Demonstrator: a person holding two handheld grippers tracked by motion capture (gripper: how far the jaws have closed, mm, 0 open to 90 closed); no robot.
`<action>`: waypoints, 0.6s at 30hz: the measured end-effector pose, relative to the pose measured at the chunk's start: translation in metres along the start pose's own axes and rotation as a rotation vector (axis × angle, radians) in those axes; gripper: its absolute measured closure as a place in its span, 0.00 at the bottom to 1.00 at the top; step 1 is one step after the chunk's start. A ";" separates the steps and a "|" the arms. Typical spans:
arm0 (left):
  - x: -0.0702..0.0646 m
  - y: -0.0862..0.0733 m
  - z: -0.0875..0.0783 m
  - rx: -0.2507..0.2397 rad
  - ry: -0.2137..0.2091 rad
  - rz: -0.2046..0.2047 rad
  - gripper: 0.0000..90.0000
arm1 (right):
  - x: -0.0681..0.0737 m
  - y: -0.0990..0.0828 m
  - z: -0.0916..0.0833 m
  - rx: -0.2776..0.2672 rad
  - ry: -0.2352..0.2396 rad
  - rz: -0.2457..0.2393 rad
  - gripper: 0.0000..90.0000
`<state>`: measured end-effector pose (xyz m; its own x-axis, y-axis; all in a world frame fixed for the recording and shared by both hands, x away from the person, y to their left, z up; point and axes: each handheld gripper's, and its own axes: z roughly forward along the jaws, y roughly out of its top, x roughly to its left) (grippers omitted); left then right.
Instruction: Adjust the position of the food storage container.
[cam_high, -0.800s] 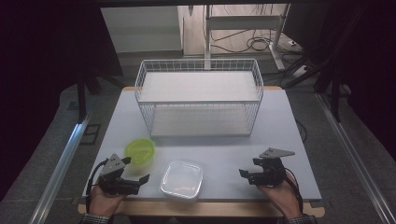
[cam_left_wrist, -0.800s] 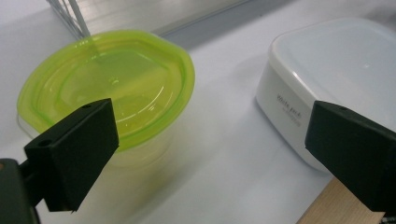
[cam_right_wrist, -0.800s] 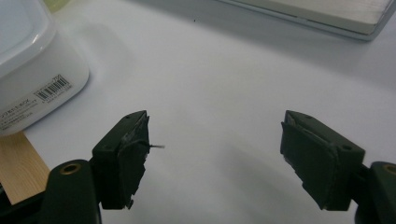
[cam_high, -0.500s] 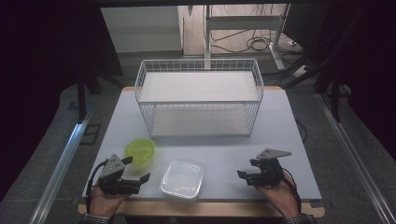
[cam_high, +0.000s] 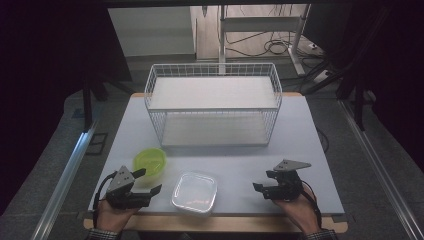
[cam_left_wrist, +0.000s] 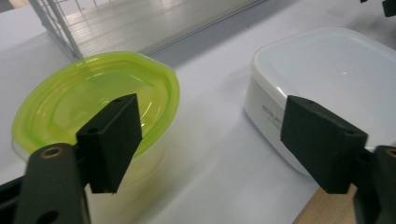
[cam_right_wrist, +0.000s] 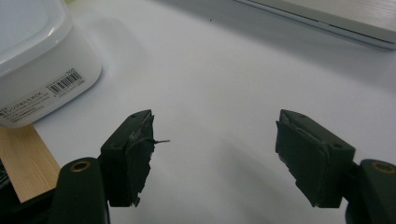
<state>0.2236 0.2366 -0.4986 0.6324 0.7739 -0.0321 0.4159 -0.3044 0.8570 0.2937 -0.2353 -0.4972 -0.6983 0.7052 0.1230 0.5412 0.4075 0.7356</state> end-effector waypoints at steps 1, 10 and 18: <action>-0.001 0.000 0.000 -0.002 -0.009 0.004 0.25 | 0.000 0.000 0.000 -0.002 0.000 -0.002 0.32; -0.010 0.003 0.004 0.027 -0.077 0.042 0.62 | 0.008 0.003 -0.002 -0.004 0.020 -0.020 0.38; -0.021 0.005 0.012 0.097 -0.134 0.070 0.89 | 0.018 0.005 0.000 0.007 0.047 -0.041 0.45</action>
<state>0.2208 0.2120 -0.4997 0.7405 0.6704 -0.0479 0.4251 -0.4119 0.8060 0.2833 -0.2207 -0.4915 -0.7412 0.6597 0.1240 0.5147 0.4399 0.7360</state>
